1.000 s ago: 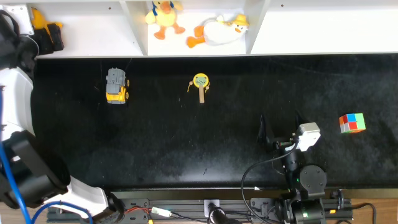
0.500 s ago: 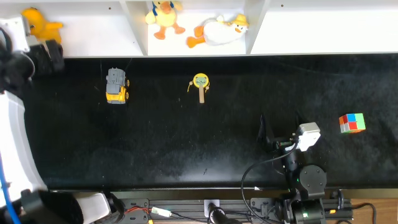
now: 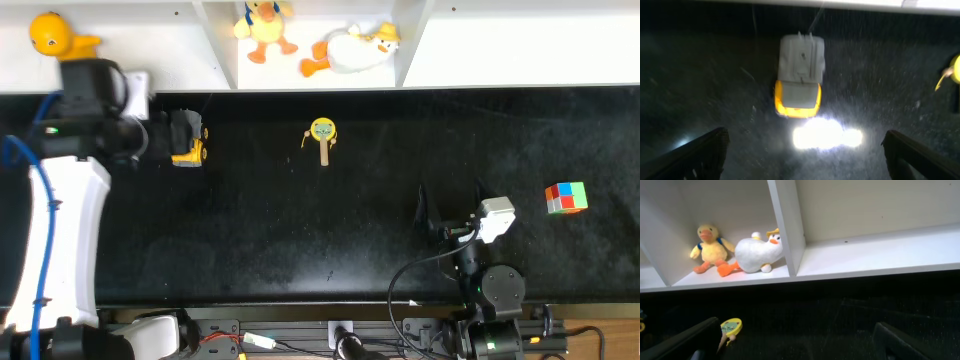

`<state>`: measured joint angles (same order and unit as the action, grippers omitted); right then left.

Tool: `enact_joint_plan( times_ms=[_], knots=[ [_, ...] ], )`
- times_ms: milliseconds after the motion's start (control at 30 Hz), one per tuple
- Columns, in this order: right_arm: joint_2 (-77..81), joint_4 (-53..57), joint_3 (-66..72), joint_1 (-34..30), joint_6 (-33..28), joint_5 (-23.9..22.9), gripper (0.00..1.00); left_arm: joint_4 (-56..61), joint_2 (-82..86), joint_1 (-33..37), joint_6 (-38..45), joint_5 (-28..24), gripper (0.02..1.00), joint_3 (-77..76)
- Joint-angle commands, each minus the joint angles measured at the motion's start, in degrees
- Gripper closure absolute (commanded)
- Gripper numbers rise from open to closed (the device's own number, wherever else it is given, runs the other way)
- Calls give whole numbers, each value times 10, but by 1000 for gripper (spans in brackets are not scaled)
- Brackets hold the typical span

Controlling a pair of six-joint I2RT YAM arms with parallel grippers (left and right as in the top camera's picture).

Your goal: Store Toys

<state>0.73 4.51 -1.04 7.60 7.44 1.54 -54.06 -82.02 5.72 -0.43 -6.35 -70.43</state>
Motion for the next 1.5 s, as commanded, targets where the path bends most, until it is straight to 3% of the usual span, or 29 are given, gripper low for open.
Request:
enact_joint_plan(
  times_ms=[33, 200, 400, 500, 1000, 1100, 1233, 1500],
  knots=[
    [-5, -2, 8, 3, -3, 4, 5, 29, 7, -30, -56, 39, 20, 57],
    [-5, -2, 8, 3, -3, 3, 5, 125, 7, -48, -57, 42, 20, 134],
    [-5, -2, 8, 3, -3, 3, 5, 223, 7, -48, -56, 92, 20, 187],
    [-5, -2, 8, 3, -3, 3, 7, 260, 4, -48, -54, 92, 20, 204],
    [-5, -2, 8, 3, -3, 3, 5, 350, -84, -48, -54, 90, 18, 218],
    [-5, -2, 8, 3, -3, 3, 5, 349, -85, -48, -54, 91, 119, 218],
    [-5, -2, 8, 3, -3, 3, 5, 349, -85, -48, -54, 90, 356, 218],
    [-5, -2, 8, 3, -3, 3, 5, 349, -85, -48, -57, 90, 384, 218]
  ],
)
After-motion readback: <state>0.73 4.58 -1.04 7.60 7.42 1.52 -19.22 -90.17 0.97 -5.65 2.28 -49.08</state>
